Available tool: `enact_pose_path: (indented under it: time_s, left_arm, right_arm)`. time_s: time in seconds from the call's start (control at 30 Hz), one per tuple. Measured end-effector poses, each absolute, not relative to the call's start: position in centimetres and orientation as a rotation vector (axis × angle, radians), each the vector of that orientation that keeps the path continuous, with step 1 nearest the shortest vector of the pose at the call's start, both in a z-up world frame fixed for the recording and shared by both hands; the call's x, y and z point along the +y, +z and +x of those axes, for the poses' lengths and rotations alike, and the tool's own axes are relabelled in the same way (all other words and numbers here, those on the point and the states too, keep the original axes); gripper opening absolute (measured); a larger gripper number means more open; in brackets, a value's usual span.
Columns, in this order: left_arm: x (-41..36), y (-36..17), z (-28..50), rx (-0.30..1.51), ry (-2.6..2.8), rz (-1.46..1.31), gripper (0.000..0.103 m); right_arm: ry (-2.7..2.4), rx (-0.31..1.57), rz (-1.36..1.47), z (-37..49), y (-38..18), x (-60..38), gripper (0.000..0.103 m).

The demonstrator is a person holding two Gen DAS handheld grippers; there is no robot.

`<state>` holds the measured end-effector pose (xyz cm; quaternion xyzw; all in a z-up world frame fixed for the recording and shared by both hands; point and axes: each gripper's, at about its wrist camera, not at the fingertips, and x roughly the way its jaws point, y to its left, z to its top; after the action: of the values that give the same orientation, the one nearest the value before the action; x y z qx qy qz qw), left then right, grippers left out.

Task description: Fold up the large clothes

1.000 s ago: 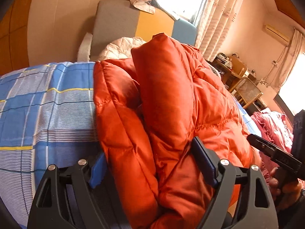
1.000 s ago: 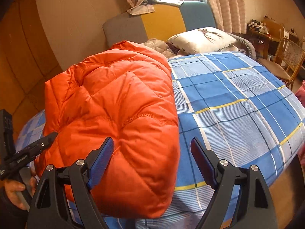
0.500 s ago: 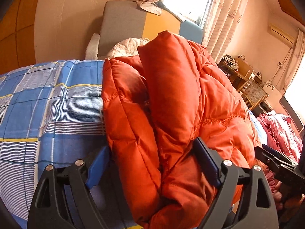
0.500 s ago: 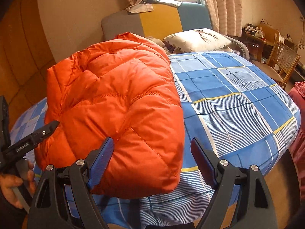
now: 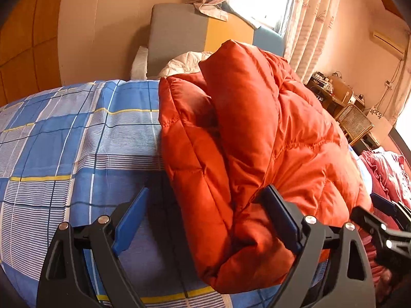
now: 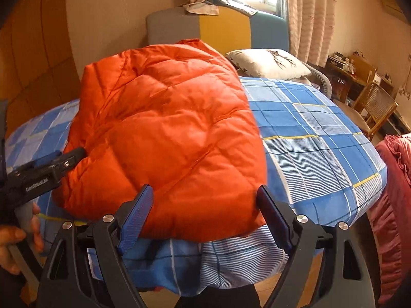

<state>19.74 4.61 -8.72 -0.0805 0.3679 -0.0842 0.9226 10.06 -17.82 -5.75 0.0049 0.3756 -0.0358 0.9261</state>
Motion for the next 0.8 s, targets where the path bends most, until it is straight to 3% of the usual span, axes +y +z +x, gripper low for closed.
enact_pose_path:
  time_s: [0.8]
  left_arm:
    - [5.1,-10.6,19.9,0.753,-0.152,-0.161,0.092]
  right_arm:
    - [-0.135,0.772,-0.062,10.3,-7.7,-15.6,0.091]
